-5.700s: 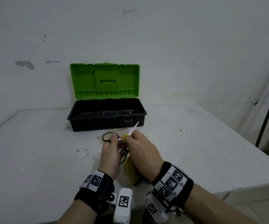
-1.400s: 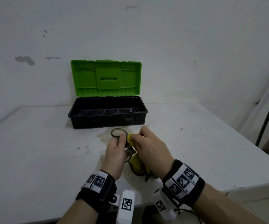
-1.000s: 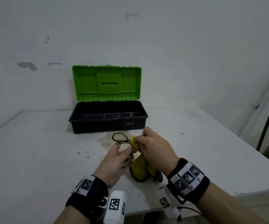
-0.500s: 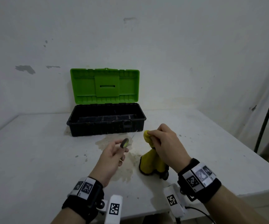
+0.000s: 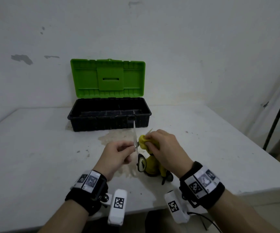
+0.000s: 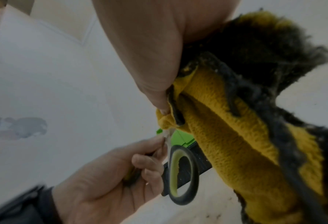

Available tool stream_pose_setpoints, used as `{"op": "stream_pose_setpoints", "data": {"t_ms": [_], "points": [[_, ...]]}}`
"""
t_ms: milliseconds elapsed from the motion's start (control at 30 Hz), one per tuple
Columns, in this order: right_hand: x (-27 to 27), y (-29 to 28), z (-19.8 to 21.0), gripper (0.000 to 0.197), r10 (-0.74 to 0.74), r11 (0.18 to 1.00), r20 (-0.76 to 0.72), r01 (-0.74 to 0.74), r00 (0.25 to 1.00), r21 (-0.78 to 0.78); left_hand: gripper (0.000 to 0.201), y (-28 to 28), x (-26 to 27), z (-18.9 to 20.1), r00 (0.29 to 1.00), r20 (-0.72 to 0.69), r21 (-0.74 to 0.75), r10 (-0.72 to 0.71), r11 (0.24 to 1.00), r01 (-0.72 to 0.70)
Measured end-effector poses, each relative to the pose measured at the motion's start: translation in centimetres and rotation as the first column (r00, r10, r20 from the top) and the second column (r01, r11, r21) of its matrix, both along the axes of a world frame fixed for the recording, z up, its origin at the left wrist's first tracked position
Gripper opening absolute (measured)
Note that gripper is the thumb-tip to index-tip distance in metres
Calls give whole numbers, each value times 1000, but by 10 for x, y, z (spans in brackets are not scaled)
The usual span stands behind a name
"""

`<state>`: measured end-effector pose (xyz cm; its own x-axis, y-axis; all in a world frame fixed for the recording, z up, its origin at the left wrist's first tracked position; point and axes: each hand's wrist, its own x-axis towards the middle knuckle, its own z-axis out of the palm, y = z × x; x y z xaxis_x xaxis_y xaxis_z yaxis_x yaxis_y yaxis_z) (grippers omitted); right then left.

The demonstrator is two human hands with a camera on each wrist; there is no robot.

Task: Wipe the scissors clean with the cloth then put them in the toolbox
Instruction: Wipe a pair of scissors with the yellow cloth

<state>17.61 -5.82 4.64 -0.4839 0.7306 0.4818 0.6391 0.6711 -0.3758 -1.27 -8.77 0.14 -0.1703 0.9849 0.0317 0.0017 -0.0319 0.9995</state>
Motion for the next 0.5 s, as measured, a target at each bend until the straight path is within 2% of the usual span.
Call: {"op": "stream_pose_setpoints", "data": {"t_ms": [133,333,500], "points": [[-11,-4,-13,20,19,998,39,-22,999,67,10,2,6,-3,1000,29,34,8,999,-9],[-14,-1,-26,20,-96,980,89,79,991,181,11,4,13,-10,994,94,27,53,998,-56],[3,24,-8,29,-241,970,44,238,970,54,8,1,11,-13,990,93,29,107,994,-110]]}}
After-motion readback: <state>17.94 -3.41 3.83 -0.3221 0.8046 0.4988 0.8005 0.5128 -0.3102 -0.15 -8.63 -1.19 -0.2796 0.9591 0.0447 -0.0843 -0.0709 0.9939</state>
